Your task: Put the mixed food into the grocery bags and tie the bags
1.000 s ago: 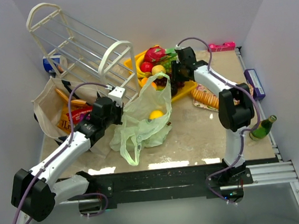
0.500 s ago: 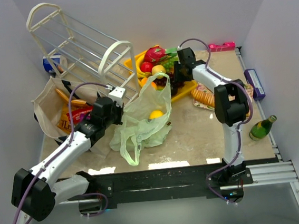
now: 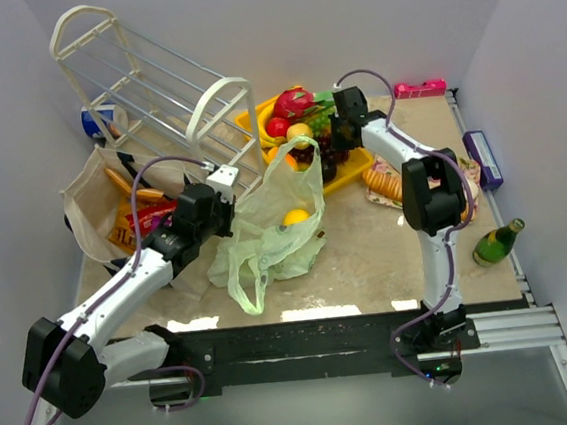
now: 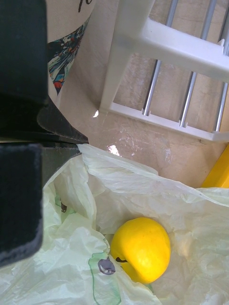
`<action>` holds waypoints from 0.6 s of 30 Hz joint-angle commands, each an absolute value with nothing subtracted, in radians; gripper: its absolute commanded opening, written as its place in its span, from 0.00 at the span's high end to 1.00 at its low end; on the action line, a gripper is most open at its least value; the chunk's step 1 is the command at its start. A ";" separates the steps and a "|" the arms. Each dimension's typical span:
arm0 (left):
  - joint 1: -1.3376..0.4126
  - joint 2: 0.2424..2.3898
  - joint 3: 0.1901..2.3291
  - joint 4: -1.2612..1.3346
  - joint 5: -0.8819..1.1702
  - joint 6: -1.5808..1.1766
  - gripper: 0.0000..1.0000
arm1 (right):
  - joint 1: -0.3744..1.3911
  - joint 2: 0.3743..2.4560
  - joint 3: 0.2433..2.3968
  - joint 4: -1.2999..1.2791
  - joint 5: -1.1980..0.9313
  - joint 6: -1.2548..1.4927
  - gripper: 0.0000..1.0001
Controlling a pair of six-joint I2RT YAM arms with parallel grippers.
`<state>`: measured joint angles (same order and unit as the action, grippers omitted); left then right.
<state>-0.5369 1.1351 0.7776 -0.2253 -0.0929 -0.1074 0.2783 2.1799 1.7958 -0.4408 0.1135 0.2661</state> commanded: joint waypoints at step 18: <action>-0.531 1.143 0.799 -0.184 -0.057 -0.083 1.00 | 0.281 1.789 1.818 -0.511 0.060 0.233 1.00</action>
<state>-0.5369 1.1458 0.7776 -0.2253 -0.0666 -0.1074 0.2794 1.9072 1.7947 -0.5049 0.0738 0.2584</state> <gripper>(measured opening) 0.015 0.029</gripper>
